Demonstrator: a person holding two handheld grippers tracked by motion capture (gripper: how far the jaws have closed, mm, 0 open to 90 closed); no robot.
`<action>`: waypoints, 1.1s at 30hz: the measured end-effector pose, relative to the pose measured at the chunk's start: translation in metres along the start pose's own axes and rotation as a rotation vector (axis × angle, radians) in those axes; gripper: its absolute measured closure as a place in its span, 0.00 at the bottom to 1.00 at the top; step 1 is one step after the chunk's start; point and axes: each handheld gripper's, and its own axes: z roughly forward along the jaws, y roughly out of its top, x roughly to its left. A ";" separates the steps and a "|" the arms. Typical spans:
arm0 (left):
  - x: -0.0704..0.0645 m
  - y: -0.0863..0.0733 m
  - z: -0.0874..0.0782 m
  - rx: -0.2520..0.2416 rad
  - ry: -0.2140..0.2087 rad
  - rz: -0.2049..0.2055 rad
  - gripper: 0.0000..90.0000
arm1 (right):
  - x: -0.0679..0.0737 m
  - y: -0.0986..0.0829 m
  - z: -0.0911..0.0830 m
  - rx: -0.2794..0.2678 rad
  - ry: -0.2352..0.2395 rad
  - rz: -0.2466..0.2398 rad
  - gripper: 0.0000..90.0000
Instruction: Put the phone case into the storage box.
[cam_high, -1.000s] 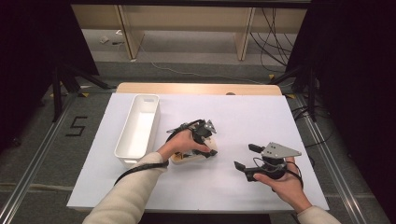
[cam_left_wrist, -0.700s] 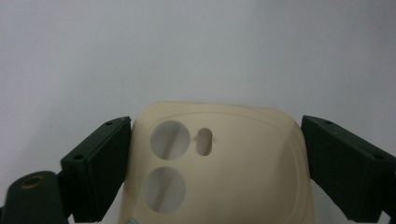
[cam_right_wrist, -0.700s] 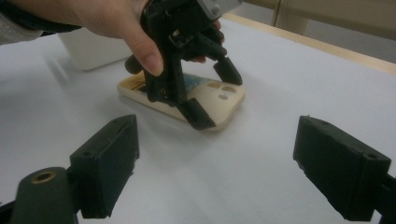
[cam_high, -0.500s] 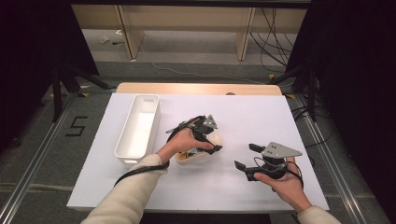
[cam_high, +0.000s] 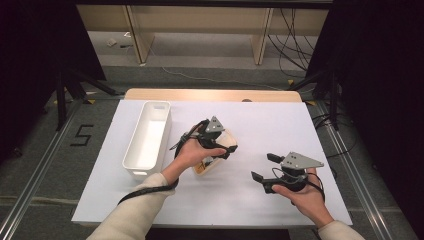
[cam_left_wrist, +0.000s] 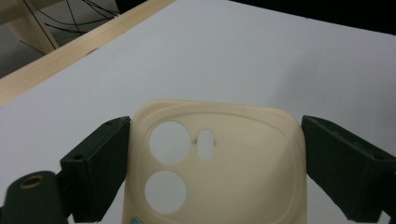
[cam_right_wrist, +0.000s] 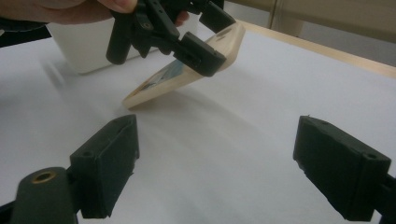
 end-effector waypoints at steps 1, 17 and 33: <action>-0.001 0.001 -0.002 -0.007 0.010 -0.002 0.12 | 0.000 0.000 0.000 -0.001 -0.001 0.001 0.17; -0.009 0.015 -0.025 -0.114 0.131 -0.049 0.12 | -0.001 0.000 -0.001 -0.004 -0.005 0.002 0.17; -0.007 0.026 -0.045 -0.149 0.191 -0.052 0.12 | -0.001 0.000 -0.001 -0.005 -0.005 0.002 0.17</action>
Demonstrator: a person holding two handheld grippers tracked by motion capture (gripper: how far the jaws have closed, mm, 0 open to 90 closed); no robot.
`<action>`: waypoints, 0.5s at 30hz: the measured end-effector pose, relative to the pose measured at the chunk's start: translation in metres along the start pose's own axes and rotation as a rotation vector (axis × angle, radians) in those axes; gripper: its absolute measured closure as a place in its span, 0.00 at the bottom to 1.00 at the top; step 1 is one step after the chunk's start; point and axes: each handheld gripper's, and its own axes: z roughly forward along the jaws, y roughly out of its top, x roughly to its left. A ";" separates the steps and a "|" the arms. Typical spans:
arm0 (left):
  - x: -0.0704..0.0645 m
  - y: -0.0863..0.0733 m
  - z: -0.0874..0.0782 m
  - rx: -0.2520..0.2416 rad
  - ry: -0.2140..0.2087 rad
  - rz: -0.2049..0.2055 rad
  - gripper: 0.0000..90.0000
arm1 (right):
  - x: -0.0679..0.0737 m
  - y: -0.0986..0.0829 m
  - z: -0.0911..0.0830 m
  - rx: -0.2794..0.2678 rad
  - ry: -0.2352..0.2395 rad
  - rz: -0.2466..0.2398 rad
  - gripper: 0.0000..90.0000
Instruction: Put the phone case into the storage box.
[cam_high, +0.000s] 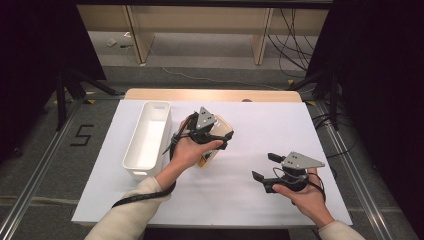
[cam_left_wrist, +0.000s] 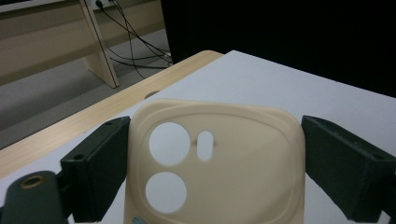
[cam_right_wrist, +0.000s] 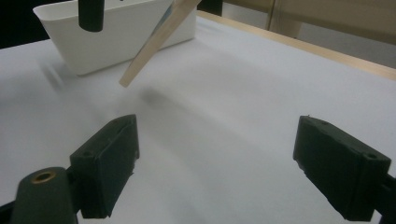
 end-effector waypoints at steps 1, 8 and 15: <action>0.001 0.001 -0.001 -0.005 0.005 0.002 0.12 | 0.000 0.000 0.000 0.000 -0.002 0.000 0.17; 0.004 0.004 -0.008 -0.012 0.018 0.007 0.12 | 0.000 0.000 -0.001 -0.008 -0.004 0.004 0.17; 0.007 0.008 -0.015 -0.027 0.032 -0.002 0.12 | 0.000 0.001 -0.001 -0.012 -0.009 0.006 0.17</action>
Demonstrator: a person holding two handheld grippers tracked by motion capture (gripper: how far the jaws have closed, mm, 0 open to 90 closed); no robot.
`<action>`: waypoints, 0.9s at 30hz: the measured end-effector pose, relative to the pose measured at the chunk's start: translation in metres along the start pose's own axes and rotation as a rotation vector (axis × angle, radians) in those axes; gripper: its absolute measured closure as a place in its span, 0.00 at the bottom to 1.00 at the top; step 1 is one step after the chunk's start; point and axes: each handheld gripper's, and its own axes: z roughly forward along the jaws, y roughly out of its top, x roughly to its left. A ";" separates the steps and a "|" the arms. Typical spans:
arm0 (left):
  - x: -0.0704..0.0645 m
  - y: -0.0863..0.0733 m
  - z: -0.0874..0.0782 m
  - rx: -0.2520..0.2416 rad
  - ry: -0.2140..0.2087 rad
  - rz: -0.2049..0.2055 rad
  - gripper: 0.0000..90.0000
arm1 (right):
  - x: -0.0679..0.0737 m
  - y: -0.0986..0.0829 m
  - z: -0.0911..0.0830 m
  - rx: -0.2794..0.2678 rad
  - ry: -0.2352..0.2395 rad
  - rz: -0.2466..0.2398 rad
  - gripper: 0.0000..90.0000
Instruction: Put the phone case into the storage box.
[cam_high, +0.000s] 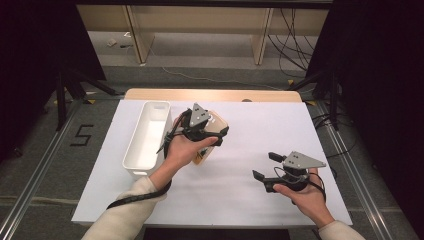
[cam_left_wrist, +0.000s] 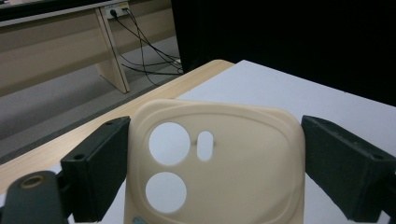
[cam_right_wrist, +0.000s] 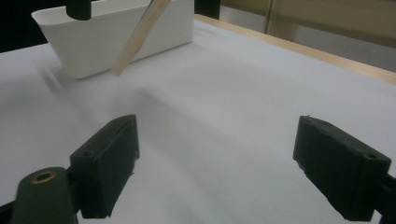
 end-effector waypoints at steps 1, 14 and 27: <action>0.000 0.000 -0.001 -0.002 0.003 -0.005 0.12 | 0.000 0.000 0.000 -0.001 0.000 -0.001 0.17; 0.003 0.003 -0.005 -0.013 0.019 -0.006 0.12 | -0.001 0.000 -0.001 -0.004 -0.009 0.001 0.17; 0.007 0.006 -0.009 -0.032 0.051 -0.016 0.12 | -0.001 0.000 -0.001 -0.005 -0.012 0.001 0.17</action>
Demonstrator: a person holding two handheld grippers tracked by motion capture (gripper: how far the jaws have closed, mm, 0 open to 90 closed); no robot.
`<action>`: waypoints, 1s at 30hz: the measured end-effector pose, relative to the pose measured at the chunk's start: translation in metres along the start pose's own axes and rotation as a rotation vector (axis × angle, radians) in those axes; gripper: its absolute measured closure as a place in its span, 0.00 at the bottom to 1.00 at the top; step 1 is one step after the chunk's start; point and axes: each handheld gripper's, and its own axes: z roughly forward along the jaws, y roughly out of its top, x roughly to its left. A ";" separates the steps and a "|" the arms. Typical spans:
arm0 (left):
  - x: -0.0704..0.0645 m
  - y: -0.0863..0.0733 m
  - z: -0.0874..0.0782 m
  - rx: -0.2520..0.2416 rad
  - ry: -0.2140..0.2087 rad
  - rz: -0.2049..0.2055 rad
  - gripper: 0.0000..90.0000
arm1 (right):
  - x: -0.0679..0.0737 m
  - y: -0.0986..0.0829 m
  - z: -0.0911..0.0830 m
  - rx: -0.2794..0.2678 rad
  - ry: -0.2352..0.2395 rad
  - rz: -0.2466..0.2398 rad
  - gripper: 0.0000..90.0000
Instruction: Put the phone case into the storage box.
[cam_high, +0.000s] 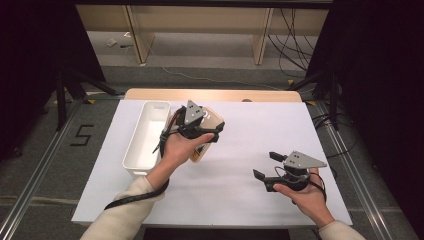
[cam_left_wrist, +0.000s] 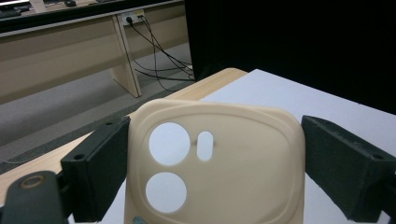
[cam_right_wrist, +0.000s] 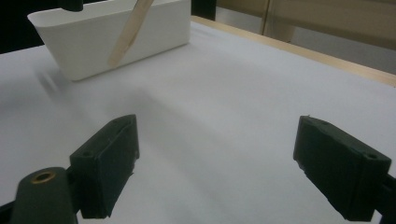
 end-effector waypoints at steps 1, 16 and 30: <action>0.001 0.001 -0.001 -0.004 0.002 0.000 0.12 | 0.000 0.000 0.000 0.001 0.000 0.000 0.17; 0.011 0.010 -0.011 -0.042 0.045 -0.022 0.12 | 0.000 0.000 0.000 0.001 -0.002 0.002 0.17; 0.020 0.016 -0.019 -0.070 0.084 -0.034 0.12 | 0.000 0.000 0.000 0.004 -0.002 -0.001 0.17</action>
